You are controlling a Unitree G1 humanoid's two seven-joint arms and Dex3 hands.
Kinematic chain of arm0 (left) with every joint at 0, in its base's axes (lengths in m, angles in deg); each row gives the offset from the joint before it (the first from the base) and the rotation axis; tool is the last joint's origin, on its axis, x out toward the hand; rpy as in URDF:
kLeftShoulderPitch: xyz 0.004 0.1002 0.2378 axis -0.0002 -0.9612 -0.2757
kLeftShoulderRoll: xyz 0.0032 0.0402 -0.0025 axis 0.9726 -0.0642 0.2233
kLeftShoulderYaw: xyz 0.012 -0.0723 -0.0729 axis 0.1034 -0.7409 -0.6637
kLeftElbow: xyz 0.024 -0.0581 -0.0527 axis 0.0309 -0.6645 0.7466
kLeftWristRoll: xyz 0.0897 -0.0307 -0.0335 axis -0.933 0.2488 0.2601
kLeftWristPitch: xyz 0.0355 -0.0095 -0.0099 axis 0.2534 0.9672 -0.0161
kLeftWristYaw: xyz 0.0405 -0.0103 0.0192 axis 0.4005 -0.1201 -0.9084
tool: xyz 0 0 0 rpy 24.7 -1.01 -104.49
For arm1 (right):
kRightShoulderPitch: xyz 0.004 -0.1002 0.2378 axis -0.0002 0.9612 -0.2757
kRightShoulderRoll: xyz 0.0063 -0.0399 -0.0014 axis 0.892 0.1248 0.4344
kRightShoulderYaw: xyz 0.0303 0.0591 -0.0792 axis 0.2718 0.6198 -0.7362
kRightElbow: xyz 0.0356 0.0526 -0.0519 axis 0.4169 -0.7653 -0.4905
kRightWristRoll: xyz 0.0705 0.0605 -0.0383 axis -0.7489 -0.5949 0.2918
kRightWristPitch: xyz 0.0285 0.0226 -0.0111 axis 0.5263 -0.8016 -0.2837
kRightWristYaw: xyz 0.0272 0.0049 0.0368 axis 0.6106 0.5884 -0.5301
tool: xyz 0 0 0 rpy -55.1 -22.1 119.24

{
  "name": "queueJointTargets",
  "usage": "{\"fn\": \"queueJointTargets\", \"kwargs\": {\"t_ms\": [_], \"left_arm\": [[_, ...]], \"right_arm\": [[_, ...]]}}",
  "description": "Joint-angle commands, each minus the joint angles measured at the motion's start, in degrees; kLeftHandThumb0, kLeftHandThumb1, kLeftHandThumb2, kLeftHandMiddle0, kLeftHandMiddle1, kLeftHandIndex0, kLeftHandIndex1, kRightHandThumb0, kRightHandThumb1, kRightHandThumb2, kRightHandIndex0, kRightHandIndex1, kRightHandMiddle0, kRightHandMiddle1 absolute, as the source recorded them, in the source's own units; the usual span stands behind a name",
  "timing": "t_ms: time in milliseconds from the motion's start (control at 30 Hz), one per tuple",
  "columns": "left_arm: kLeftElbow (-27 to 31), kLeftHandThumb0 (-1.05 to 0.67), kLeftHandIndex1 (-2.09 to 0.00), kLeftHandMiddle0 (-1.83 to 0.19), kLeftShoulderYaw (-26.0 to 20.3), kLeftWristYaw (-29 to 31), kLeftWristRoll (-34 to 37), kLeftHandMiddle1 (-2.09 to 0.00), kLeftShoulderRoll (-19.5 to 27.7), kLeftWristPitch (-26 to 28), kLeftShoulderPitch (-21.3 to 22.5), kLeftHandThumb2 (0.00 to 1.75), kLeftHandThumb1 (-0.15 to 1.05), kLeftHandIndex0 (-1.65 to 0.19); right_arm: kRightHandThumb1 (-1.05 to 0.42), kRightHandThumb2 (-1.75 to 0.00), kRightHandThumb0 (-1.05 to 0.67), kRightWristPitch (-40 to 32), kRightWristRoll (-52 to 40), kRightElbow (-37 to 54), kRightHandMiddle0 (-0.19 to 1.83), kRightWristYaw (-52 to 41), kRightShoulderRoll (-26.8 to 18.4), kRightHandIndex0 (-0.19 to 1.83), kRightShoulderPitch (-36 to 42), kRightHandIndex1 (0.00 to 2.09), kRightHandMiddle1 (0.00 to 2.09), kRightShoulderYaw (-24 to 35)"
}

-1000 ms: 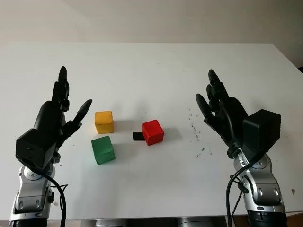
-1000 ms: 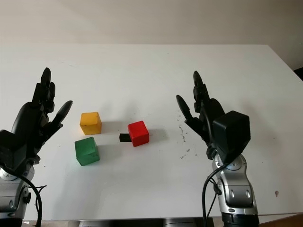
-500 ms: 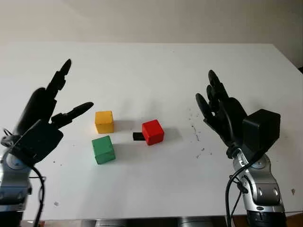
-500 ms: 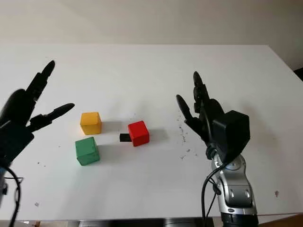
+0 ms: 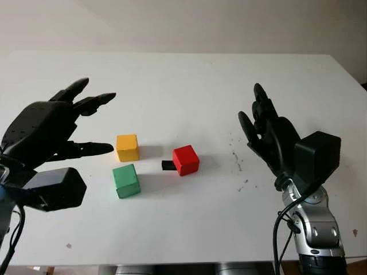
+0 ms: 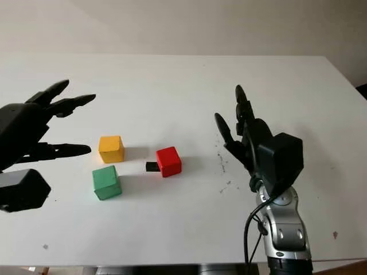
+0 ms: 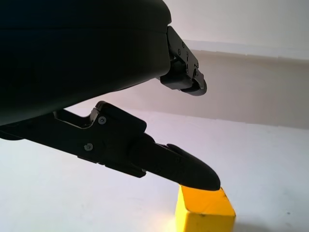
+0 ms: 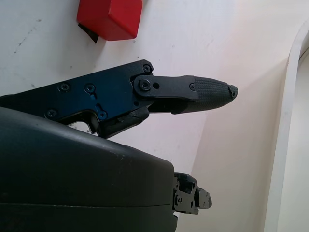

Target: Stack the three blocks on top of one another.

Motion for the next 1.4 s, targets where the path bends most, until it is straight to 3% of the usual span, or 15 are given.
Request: {"fn": "queueJointTargets", "kwargs": {"t_ms": [0,233,533,833,1033,1367], "left_arm": [[-2.45,-0.73,-0.06,-0.07,2.73,-1.49,-2.55,-0.05,-0.59,0.3,3.34,0.05,0.97,-0.37],[-7.1,-0.74,-0.06,-0.09,8.38,-2.32,-7.54,-0.05,-1.84,2.88,8.3,0.05,0.96,-0.37],[-7.2,-0.82,-0.08,-0.08,10.76,2.34,-6.42,-0.05,-1.23,4.73,8.62,0.05,0.95,-0.42],[-3.67,-0.85,-0.1,-0.11,10.32,6.82,-5.43,-0.06,-0.35,6.52,7.9,0.06,0.96,-0.46],[-3.18,-0.84,-0.1,-0.12,9.03,6.46,-3.47,-0.06,0.05,6.04,7.51,0.06,0.96,-0.45],[-5.07,-0.84,-0.1,-0.12,13.87,1.34,-17.84,-0.06,1.04,8.55,7.94,0.06,0.98,-0.46]], "right_arm": [[-1.05,-0.43,-0.65,0.67,-0.25,0.37,-0.07,-0.15,-0.24,-0.17,-0.54,0.05,0.05,0.19],[-1.05,-0.42,-0.66,-0.01,-0.87,1.34,-0.08,-0.36,-0.44,-0.18,-0.14,0.05,0.05,0.96],[-1.05,-0.41,-0.66,0.18,-1.43,1.34,-0.08,-0.2,-0.39,-0.18,-0.36,0.05,0.05,1.36],[-1.05,-0.43,-0.64,-1.19,0.11,2.35,-0.07,0.94,-0.32,-0.17,-0.13,0.06,0.06,1.09],[-1.05,-0.43,-0.65,-0.93,1.21,2.33,-0.06,1.21,-0.54,-0.15,0.1,0.06,0.06,0.56],[-1.05,-0.43,-0.64,-1.82,0.86,2.94,-0.07,0.98,-0.43,-0.16,0.39,0.05,0.05,0.86]]}}
